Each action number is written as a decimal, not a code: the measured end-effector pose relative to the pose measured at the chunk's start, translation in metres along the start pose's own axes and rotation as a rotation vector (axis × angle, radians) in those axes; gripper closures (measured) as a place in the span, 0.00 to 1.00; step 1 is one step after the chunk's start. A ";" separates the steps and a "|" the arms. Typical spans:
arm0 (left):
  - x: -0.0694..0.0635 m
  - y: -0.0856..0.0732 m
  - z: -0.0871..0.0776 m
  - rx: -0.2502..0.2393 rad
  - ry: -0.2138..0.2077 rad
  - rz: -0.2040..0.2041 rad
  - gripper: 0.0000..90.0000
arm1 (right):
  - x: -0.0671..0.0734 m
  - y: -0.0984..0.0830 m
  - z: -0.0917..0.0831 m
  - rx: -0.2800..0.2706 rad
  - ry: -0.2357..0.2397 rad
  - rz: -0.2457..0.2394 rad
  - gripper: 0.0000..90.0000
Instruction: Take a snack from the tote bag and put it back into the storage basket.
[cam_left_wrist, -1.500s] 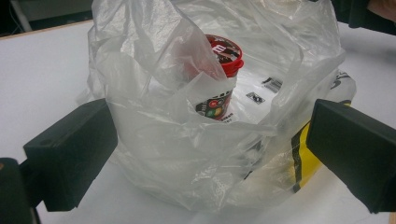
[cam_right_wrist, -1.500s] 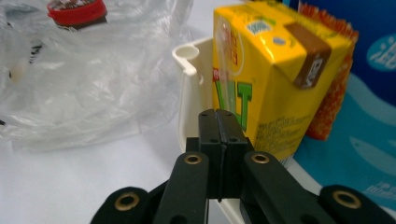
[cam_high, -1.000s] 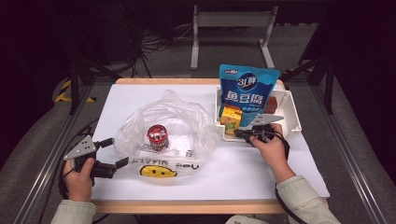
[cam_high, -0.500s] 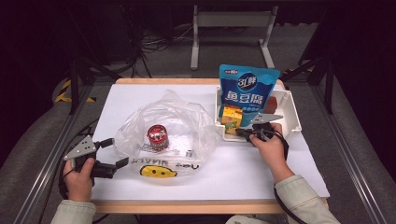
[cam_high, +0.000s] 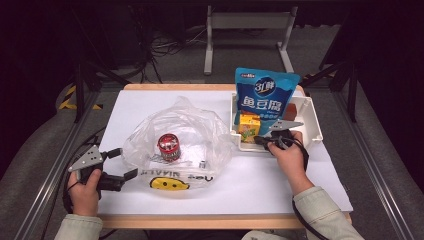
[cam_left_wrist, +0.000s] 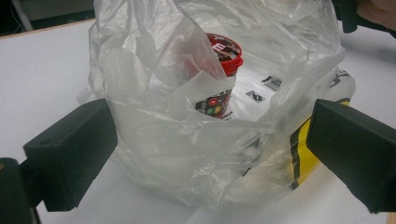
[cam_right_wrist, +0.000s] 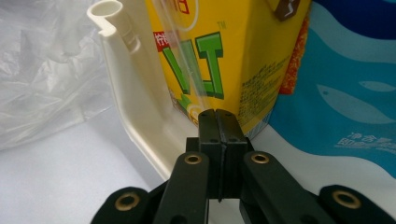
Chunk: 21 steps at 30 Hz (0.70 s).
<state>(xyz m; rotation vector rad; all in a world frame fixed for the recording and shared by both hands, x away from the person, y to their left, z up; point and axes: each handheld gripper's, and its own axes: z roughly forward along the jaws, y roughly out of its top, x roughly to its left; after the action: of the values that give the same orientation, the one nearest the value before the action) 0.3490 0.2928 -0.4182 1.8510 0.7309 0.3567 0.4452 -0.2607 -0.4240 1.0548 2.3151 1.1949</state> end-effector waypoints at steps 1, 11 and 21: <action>0.000 0.000 0.000 0.000 0.000 0.000 0.03 | 0.000 0.000 0.000 0.000 0.000 0.000 1.00; 0.001 0.000 -0.001 -0.005 0.003 0.003 0.03 | 0.002 0.001 -0.004 -0.005 0.018 0.005 1.00; 0.002 0.000 -0.001 -0.005 0.004 0.002 0.03 | 0.016 0.020 -0.029 -0.075 0.094 -0.057 0.87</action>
<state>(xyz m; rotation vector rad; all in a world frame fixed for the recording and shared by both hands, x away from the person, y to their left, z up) 0.3498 0.2945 -0.4177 1.8468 0.7303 0.3635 0.4267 -0.2581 -0.3900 0.9187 2.3343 1.3246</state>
